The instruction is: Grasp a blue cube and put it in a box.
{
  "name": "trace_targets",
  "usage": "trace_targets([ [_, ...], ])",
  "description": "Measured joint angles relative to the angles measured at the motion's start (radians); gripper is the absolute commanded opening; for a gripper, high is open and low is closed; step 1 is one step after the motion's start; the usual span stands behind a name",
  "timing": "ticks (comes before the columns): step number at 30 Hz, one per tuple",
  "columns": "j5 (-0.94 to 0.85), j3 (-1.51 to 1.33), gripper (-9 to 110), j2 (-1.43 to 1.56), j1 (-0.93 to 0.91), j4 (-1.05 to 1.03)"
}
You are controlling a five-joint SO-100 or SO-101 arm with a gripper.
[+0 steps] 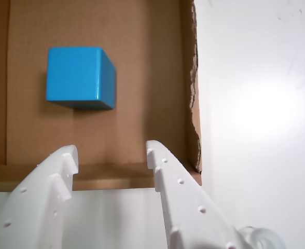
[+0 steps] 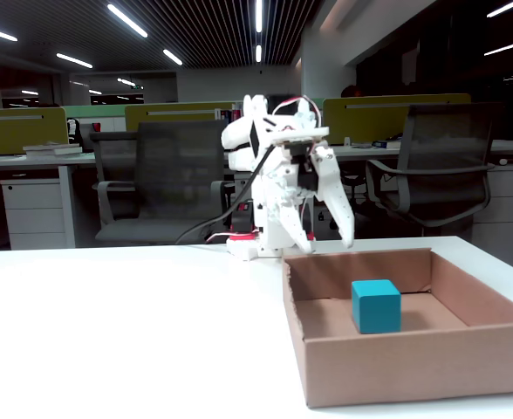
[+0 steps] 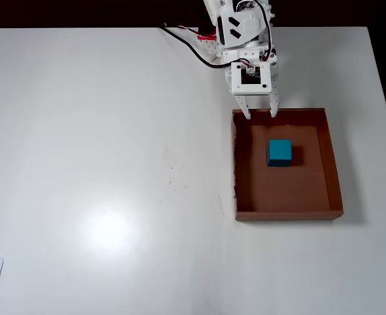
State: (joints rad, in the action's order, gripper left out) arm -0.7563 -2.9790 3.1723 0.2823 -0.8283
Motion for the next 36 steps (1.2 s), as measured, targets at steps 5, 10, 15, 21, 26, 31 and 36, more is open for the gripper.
trace_targets([
  [5, 0.000, 0.000, 15, 0.000, 0.000, -0.051],
  [10, 0.000, 0.000, 16, 0.015, 0.000, -0.094],
  [15, 0.000, 0.000, 17, 0.017, 0.000, -0.126],
  [21, 0.000, 0.000, 20, 0.021, 0.006, -0.160],
  [26, 0.000, 0.000, 20, 0.021, 0.006, -0.193],
  [31, 0.000, 0.002, 20, 0.021, 0.008, -0.222],
  [36, 0.000, 0.002, 20, 0.021, 0.008, -0.232],
])
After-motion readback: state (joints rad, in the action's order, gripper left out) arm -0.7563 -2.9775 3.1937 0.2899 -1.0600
